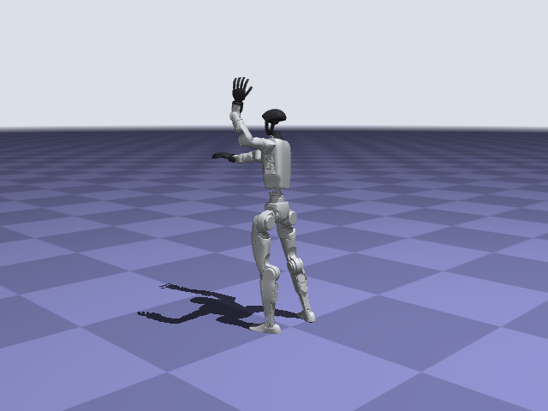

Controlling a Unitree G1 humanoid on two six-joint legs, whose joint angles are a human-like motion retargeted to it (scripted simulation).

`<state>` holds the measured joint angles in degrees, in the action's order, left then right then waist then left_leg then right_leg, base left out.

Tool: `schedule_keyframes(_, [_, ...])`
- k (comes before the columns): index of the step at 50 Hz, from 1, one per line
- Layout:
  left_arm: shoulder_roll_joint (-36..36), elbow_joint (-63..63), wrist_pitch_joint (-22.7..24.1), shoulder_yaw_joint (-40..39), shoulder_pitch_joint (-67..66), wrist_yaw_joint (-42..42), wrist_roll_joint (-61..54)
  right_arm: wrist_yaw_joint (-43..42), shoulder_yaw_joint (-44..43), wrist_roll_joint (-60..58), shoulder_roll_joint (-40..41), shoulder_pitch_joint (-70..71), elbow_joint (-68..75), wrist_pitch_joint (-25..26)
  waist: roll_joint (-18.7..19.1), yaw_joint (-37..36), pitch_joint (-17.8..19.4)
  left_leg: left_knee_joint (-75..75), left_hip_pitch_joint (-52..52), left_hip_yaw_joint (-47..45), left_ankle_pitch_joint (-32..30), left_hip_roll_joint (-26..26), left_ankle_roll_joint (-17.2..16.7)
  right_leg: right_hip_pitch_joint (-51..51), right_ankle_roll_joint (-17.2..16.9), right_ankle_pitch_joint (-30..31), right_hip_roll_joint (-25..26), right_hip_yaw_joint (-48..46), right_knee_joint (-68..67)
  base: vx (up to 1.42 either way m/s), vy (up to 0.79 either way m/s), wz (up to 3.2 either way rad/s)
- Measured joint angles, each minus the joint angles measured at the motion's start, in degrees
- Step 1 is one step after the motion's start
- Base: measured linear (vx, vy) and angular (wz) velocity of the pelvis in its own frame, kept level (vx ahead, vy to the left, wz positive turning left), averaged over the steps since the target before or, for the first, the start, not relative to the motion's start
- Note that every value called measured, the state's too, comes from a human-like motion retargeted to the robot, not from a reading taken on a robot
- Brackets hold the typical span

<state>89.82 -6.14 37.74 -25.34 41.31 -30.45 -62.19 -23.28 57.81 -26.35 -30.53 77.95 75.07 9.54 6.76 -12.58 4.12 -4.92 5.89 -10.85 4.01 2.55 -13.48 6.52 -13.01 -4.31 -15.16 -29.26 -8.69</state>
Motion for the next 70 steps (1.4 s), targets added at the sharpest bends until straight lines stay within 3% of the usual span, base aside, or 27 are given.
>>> schedule_keyframes(2, [-12.55, -0.93, -2.9, 35.35, 34.88, -1.0, 9.24, 0.39, -0.44, 0.9, -2.97, -1.95, -0.24, -0.49, 0.65, -3.28, -1.59, -0.03, -0.32, -0.58, -0.19, 0.12, 0.06, -0.76, 0.09, 0.34, 0.17, 0.79, 0.08, -0.11, 0.02, -0.27])
schedule_keyframes(3, [-19.17, -4.5, -4.36, 51.01, 50.45, -1.29, 12.02, 0.48, -3.2, 1.16, -3.69, -3.27, -0.59, -0.71, -1.05, -4.47, -1.92, -0.03, -0.7, -0.95, -0.28, 0.11, 0.13, -1.41, 0.15, 0.51, 0.18, 1.29, 0.1, -0.11, 0.02, -0.33])
schedule_keyframes(4, [-24.15, -6.82, -5.71, 59.1, 57.79, -0.78, 13.78, 0.52, -4.4, 1.36, -3.21, -3.46, -0.79, -0.86, -1.86, -4.24, -1.88, -0.03, -1.03, -1.2, -0.38, 0.09, 0.23, -1.94, 0.18, 0.67, 0.17, 1.66, 0.12, -0.11, 0.02, -0.3])
schedule_keyframes(9, [-44.74, -18.34, -12.92, 71.97, 62.04, 4.08, 18.63, -0.1, -4.31, 2.02, 2.56, -0.08, 0.01, -1.35, -2.98, 0.91, -0.01, -0.03, -2.37, -2.23, -0.82, -0.19, 1.01, -4.17, 0.06, 1.44, 0.01, 3.32, 0.21, -0.12, 0.03, -0.26])
schedule_keyframes(16, [-71.54, -49.9, -28.14, 80.95, 48.73, 11.82, 20.12, -4.25, -2.4, -0.41, 11.3, 5.91, 3.79, -0.57, -3.99, 7.08, 3.68, 0.0, -2.75, -5.05, -0.63, -0.31, 2.09, -6.58, -0.03, 2.29, 0.19, 6.97, 0.53, -0.09, 0.04, -0.43])
schedule_keyframes(20, [-81.29, -59.08, -29.98, 73.99, 36.42, 9.62, 22.3, -4.06, -1.32, -4.33, 14.67, 7.08, 1.77, 0.14, -5.45, 9.11, 5.15, 0.19, -2.09, -7.57, 0.01, -0.05, 2.28, -7.3, -0.14, 2.87, 0.82, 9.82, 1.24, -0.03, 0.01, -0.61])
schedule_keyframes(23, [-82.0, -59.6, -28.66, 68.26, 30.19, 6.99, 22.51, -4.2, -1.19, -6.38, 16.72, 7.12, 1.88, 0.62, -6.84, 9.6, 5.45, 0.71, -1.75, -9.18, 0.65, 0.23, 2.59, -7.43, -0.27, 3.4, 1.33, 11.43, 2.06, 0.01, -0.01, -0.51])
schedule_keyframes(28, [-78.85, -55.62, -27.21, 64.96, 24.4, 7.05, 23.03, -5.34, -3.96, -6.79, 17.22, 6.03, 3.34, 0.97, -8.73, 8.17, 4.84, 1.91, -1.31, -10.09, 1.89, 0.73, 3.33, -6.74, -0.53, 3.6, 1.88, 12.32, 2.89, 0.03, -0.02, -0.18])
schedule_keyframes(32, [-75.39, -45.56, -24.56, 63.24, 17.48, 10.17, 23.01, -6.63, -6.7, -8.11, 15.91, 4.55, 4.59, 1.03, -10.61, 6.05, 4.02, 2.36, -0.79, -9.4, 2.54, 1.02, 3.62, -5.68, -0.37, 3.02, 2.0, 11.54, 2.69, 0.06, -0.03, 0.14])
schedule_keyframes(35, [-72.21, -35.28, -23.02, 60.73, 8.49, 13.77, 21.91, -5.64, -4.91, -8.93, 12.34, 2.36, 0.86, 1.37, -11.87, 4.27, 3.48, 2.49, -0.51, -8.35, 2.74, 1.17, 3.82, -4.91, 0.12, 2.45, 1.93, 10.39, 2.2, 0.07, -0.02, 0.29])
schedule_keyframes(40, [-69.0, -27.61, -23.82, 54.1, -10.89, 23.39, 14.33, -1.39, -10.93, -8.53, 9.39, -0.68, 0.0, 0.42, -13.44, 0.81, 2.68, 3.47, -0.15, -6.17, 3.14, 1.79, 2.8, -3.06, 0.85, 1.41, 2.16, 8.7, 1.57, 0.07, -0.01, 0.36])
schedule_keyframes(43, [-66.66, -29.37, -24.77, 49.3, -22.46, 25.51, 12.59, -2.49, -13.86, -7.86, 7.47, -1.85, 0.2, 0.16, -14.3, -1.73, 2.99, 3.68, -0.07, -4.97, 3.42, 1.83, 2.36, -2.14, 1.04, 0.91, 2.06, 7.34, 1.35, 0.07, 0.0, 0.39])
schedule_keyframes(45, [-65.48, -32.96, -25.29, 45.38, -29.49, 25.3, 11.11, -1.89, -9.98, -8.1, 4.77, -2.85, -1.03, 0.01, -14.79, -3.58, 3.11, 3.62, -0.21, -4.14, 3.32, 1.83, 1.97, -1.76, 1.39, 0.65, 1.99, 6.36, 1.25, 0.06, 0.01, 0.42])
schedule_keyframes(50, [-63.14, -48.8, -25.41, 29.71, -42.83, 24.16, 9.09, -2.29, -12.23, -5.9, 0.38, -5.94, 0.13, -1.54, -15.05, -8.68, 3.05, 3.25, -0.58, -1.81, 3.1, 1.51, 1.11, -0.58, 1.83, 0.06, 1.65, 3.73, 1.31, 0.06, 0.02, 0.47])
schedule_keyframes(55, [-57.77, -58.62, -23.62, 7.43, -51.62, 21.56, 2.91, -2.76, -15.08, -5.24, -5.24, -10.09, 0.92, -2.85, -14.37, -14.19, 2.7, 2.02, -0.85, 0.53, 2.27, 0.92, 0.32, 0.47, 2.03, -0.07, 1.27, 0.94, 1.64, 0.05, 0.03, 0.49])
schedule_keyframes(63, [-46.43, -57.86, -22.63, -17.74, -60.2, 12.62, -6.29, -3.47, -16.11, -6.33, -12.47, -13.46, 2.25, -1.69, -10.98, -19.37, 1.73, -0.03, -1.74, 3.29, 0.49, -0.39, -0.36, 0.9, 2.11, 0.4, 0.3, -2.51, 1.98, 0.01, 0.05, 0.39])
schedule_keyframes(70, [-36.12, -47.35, -15.19, -30.17, -58.1, 6.11, -15.82, -3.48, -15.25, -4.4, -15.83, -13.22, 0.32, -0.86, -6.47, -19.6, 0.35, -0.08, -3.31, 4.14, -0.37, -1.53, -1.06, 0.2, 1.98, 1.05, -0.79, -3.84, 2.08, -0.03, 0.03, 0.15])
